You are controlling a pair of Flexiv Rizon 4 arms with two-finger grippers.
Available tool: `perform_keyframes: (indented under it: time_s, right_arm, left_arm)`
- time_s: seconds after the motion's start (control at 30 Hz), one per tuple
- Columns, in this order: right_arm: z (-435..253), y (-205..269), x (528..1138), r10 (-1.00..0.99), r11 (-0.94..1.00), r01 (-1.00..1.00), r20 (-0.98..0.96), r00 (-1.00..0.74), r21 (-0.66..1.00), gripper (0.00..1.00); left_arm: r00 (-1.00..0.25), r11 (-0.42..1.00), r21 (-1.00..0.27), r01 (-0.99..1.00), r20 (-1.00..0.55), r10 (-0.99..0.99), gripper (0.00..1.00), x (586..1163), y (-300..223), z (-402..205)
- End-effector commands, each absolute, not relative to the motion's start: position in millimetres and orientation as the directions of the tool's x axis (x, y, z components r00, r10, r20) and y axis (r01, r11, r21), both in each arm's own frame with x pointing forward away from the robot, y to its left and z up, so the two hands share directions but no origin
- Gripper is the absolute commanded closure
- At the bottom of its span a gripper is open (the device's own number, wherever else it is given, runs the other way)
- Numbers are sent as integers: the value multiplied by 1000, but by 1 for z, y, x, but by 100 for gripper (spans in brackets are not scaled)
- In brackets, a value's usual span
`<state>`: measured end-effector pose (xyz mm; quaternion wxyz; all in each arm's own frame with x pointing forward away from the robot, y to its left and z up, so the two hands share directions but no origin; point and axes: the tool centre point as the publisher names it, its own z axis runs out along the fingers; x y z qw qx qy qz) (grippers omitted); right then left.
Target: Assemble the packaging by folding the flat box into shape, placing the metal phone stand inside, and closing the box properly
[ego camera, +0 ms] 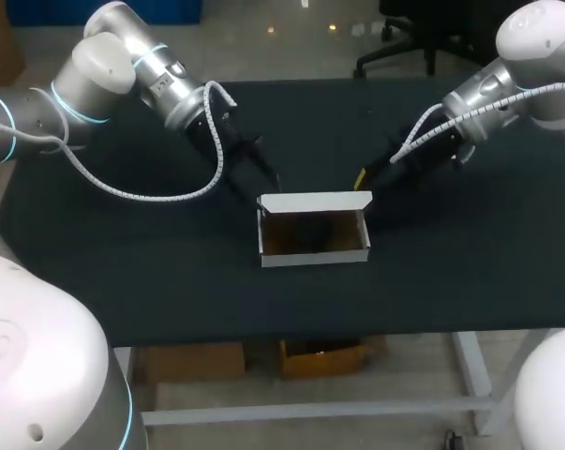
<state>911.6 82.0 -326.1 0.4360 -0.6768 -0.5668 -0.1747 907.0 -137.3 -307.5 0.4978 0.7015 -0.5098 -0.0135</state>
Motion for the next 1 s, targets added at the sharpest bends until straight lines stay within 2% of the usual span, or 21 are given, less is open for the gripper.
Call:
perform_keyframes:
  time_s: [0.03,0.2,1.0]
  right_arm:
    - [-327,88,916,619,32,915,727,297,-401,68]
    - [-327,89,917,619,16,913,722,311,-407,68]
    - [-323,97,918,623,-18,913,710,329,-407,68]
  left_arm:
    - [479,22,720,-693,484,-732,54,914,-140,-309]
    - [479,22,721,-693,483,-733,51,916,-140,-309]
    - [480,24,720,-693,486,-730,52,914,-144,-309]
